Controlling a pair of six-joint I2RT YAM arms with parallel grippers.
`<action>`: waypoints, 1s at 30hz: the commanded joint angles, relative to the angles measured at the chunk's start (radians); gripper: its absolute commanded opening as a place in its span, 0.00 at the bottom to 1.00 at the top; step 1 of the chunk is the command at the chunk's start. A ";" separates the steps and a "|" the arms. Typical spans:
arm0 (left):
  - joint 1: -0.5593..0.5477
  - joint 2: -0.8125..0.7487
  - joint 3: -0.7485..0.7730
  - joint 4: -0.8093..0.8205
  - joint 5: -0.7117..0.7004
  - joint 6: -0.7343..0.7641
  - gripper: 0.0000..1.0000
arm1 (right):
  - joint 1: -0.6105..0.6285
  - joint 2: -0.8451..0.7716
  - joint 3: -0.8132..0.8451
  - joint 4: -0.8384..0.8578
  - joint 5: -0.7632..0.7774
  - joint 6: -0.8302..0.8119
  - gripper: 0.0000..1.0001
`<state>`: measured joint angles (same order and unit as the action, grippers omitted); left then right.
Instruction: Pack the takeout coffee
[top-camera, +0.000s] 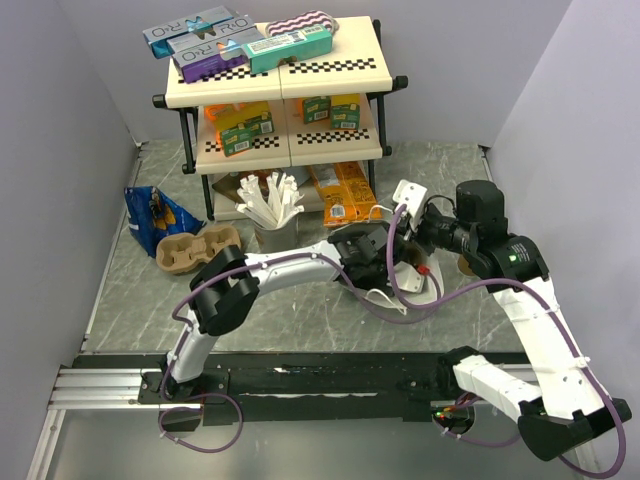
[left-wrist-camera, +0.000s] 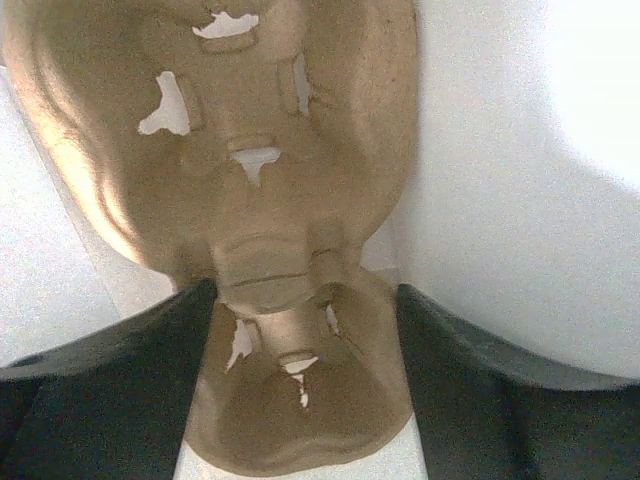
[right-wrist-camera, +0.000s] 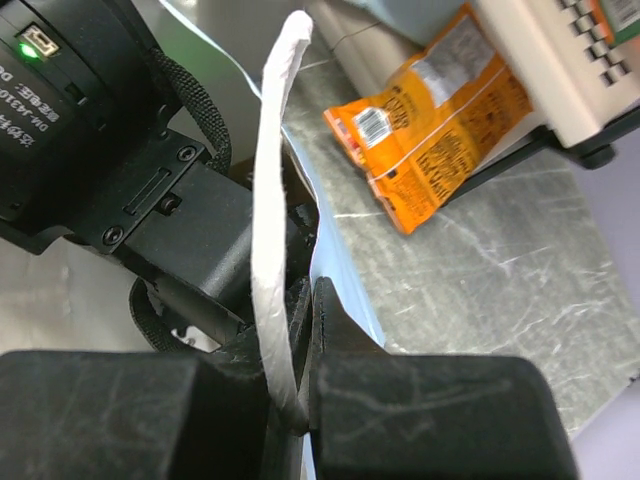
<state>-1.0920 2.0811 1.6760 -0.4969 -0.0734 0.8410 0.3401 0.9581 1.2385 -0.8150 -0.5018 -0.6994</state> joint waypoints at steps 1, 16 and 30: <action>0.029 -0.044 0.088 0.008 0.066 -0.080 0.82 | 0.039 0.001 -0.025 -0.055 -0.089 0.051 0.00; 0.029 -0.220 -0.021 0.061 0.268 -0.181 0.99 | 0.005 0.014 -0.091 0.022 -0.001 0.124 0.00; 0.043 -0.398 -0.116 0.178 0.498 -0.219 0.99 | -0.036 0.034 -0.103 0.037 0.002 0.147 0.00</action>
<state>-1.0462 1.8091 1.5257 -0.4976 0.2844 0.6624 0.3130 0.9680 1.1580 -0.7265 -0.4980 -0.5701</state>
